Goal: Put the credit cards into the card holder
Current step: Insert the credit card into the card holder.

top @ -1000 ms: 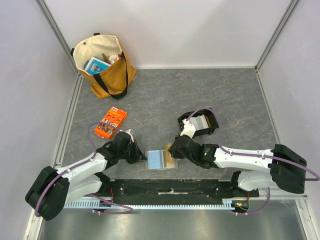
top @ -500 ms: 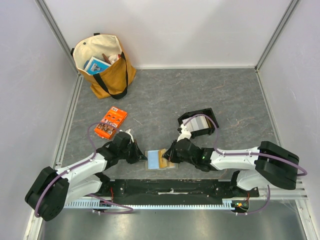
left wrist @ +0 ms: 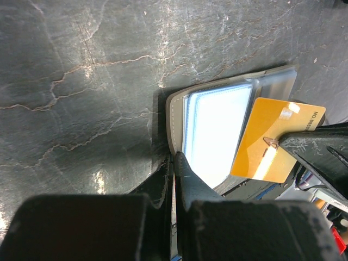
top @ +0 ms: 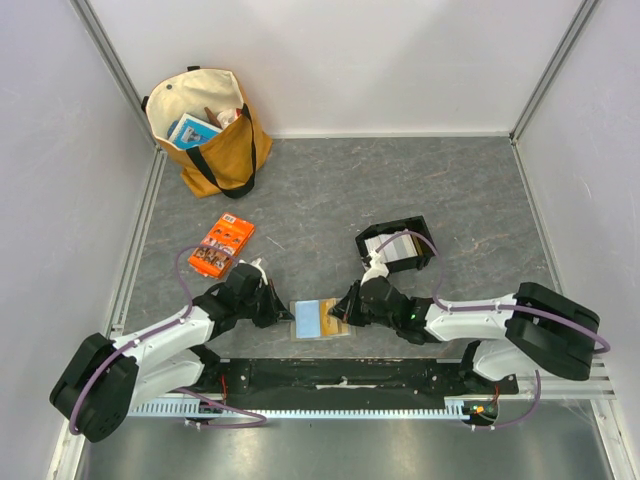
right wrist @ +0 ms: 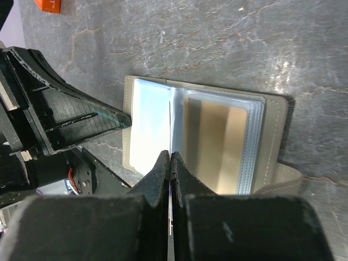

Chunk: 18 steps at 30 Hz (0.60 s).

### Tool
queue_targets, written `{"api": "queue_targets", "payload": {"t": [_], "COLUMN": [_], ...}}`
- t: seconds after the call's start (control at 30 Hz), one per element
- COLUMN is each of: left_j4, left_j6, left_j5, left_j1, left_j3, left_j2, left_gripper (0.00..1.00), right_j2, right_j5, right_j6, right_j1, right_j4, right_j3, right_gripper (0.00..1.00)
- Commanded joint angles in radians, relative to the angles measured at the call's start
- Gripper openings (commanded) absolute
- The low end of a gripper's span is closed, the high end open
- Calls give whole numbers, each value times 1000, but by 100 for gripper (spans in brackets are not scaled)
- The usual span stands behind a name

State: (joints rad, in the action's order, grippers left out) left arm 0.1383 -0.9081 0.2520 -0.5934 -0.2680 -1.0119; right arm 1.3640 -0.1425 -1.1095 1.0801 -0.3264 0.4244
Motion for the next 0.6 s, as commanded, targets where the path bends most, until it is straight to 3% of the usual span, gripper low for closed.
{"api": "queue_targets", "payload": {"t": [0.0, 0.57], "left_j4": [-9, -8], "left_j6": [15, 17], "left_j5": [-23, -22], "left_j1": [-3, -2], "left_j3": [6, 6], "left_j2": [-4, 3], "left_gripper": [2, 2], "right_j2": [41, 64], "right_j5": [47, 63], "right_j6": [-18, -3], "right_j1": [-2, -75], "right_j4": [-100, -94], "right_j3": [-4, -47], "right_gripper": [0, 0]}}
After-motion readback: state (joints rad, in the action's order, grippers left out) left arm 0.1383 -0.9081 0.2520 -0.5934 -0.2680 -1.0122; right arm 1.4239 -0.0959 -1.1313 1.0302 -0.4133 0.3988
